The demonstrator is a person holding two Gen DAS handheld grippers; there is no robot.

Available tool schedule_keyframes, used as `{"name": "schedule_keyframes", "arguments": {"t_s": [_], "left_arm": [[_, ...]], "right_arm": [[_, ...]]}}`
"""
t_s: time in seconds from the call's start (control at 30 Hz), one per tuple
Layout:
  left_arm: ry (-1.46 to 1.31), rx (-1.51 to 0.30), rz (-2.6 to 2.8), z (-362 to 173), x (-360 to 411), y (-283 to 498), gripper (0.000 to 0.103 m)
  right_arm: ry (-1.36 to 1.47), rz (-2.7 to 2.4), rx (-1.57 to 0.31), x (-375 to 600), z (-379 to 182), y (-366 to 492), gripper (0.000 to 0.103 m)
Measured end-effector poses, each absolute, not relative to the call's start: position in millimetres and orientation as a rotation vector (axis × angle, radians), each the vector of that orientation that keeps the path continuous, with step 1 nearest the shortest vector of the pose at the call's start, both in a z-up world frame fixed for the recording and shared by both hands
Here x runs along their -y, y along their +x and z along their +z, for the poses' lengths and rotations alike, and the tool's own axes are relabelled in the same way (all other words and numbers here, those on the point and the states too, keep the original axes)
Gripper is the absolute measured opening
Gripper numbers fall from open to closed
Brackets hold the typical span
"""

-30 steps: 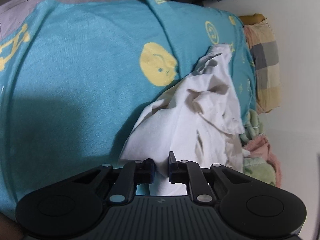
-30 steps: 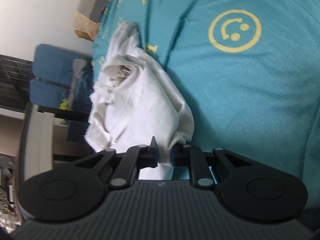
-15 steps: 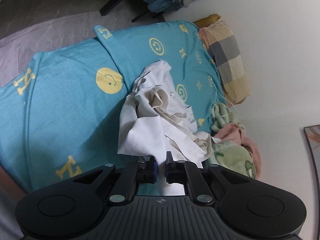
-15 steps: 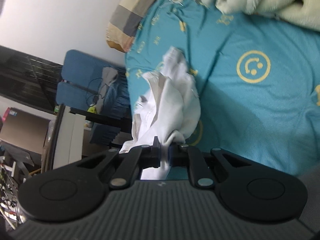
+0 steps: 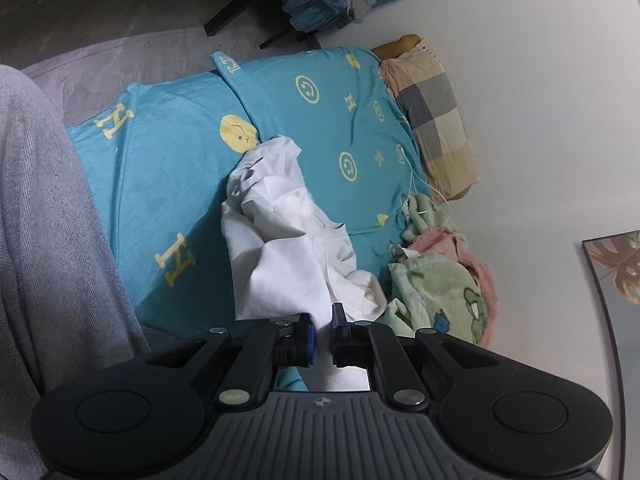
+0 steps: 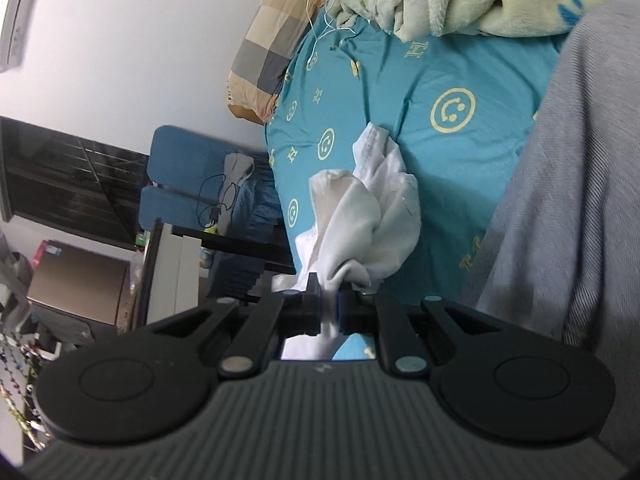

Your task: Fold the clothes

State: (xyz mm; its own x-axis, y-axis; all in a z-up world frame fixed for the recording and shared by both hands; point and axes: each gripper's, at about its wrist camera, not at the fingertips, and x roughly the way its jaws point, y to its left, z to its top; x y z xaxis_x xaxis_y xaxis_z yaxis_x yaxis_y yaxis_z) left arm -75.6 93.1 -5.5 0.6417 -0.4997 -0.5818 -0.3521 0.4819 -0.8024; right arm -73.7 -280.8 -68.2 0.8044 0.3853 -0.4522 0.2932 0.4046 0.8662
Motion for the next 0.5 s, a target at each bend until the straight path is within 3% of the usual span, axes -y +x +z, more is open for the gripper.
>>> {"name": "schedule_keyframes", "arguments": {"t_s": [0.23,0.5], "left_arm": [[-1.120,-0.920,-0.084,-6.0,-87.5,-12.1,0.008],[-1.064,-0.937,-0.068,-43.1,-73.9,120.8,0.009]], "right_arm": [[1.186,0.061,-0.674,281.5,-61.3,-29.9,0.011],[1.194,0.013,-0.745,288.4,-83.9,80.4,0.011]]}}
